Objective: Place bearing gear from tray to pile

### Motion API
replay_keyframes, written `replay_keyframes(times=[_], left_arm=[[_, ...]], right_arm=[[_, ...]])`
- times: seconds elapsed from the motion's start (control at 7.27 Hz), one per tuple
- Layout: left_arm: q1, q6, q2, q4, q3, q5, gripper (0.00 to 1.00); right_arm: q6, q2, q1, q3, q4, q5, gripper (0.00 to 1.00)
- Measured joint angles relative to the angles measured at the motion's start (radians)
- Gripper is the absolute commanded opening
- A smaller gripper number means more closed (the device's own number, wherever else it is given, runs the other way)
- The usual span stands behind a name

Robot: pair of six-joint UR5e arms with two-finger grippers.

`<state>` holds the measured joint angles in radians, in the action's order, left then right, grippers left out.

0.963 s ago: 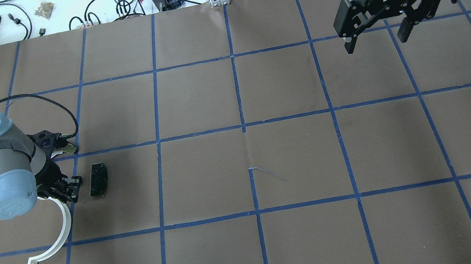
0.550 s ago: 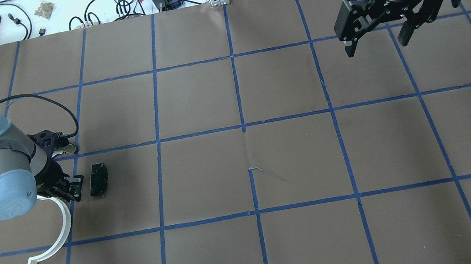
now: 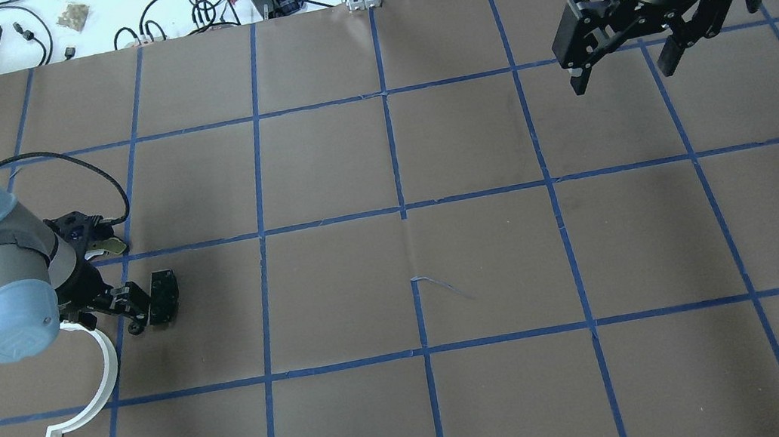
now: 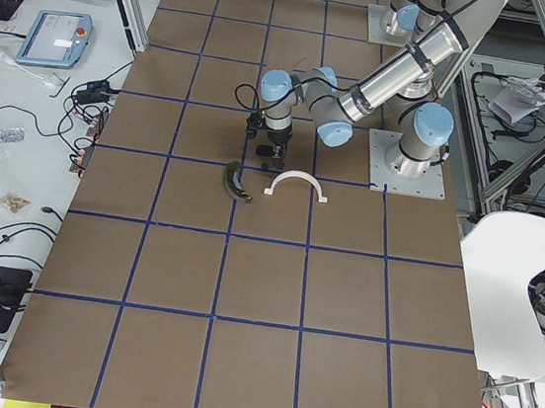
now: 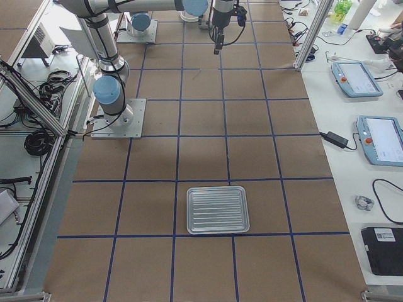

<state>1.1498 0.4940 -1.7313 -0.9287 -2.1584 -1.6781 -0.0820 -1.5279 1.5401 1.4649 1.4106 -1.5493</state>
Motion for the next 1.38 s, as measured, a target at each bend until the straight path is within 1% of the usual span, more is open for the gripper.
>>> replay_keyframes(times=[0.14,0.28,0.41,0.55,0.69,0.83,0.96,1.1,1.24,1.38], left_arm=[[0.007,-0.005,0.02,-0.028,0.022,0.022,1.0],[0.022,-0.02,0.04,-0.119,0.085,0.054,1.0],[0.062,-0.07,0.052,-0.276,0.202,0.071,0.99],[0.135,-0.16,0.062,-0.438,0.342,0.078,1.0],[0.229,-0.26,0.072,-0.569,0.473,0.081,1.0],[0.334,-0.36,0.075,-0.662,0.587,0.078,1.0],[0.436,-0.438,0.079,-0.704,0.656,0.072,1.0],[0.513,-0.507,0.087,-0.715,0.674,0.07,1.0],[0.552,-0.585,0.096,-0.715,0.667,0.072,1.0],[0.567,-0.646,0.109,-0.713,0.656,0.073,1.0]], right_arm=[[0.0,0.0,0.0,0.0,0.0,0.0,1.0],[-0.001,0.0,0.0,0.0,0.001,0.0,1.0],[-0.002,0.0,0.0,0.0,0.001,0.0,1.0],[-0.002,0.0,0.0,0.001,0.001,0.0,1.0],[-0.002,0.0,0.0,0.001,0.001,-0.001,1.0],[-0.001,0.0,0.0,0.002,0.001,-0.001,1.0],[-0.001,0.0,0.0,0.003,0.001,-0.001,1.0],[-0.001,0.0,0.0,0.003,0.001,-0.001,1.0],[-0.001,0.0,0.0,0.003,0.001,-0.001,1.0],[-0.001,-0.001,0.0,0.003,0.001,-0.001,1.0]])
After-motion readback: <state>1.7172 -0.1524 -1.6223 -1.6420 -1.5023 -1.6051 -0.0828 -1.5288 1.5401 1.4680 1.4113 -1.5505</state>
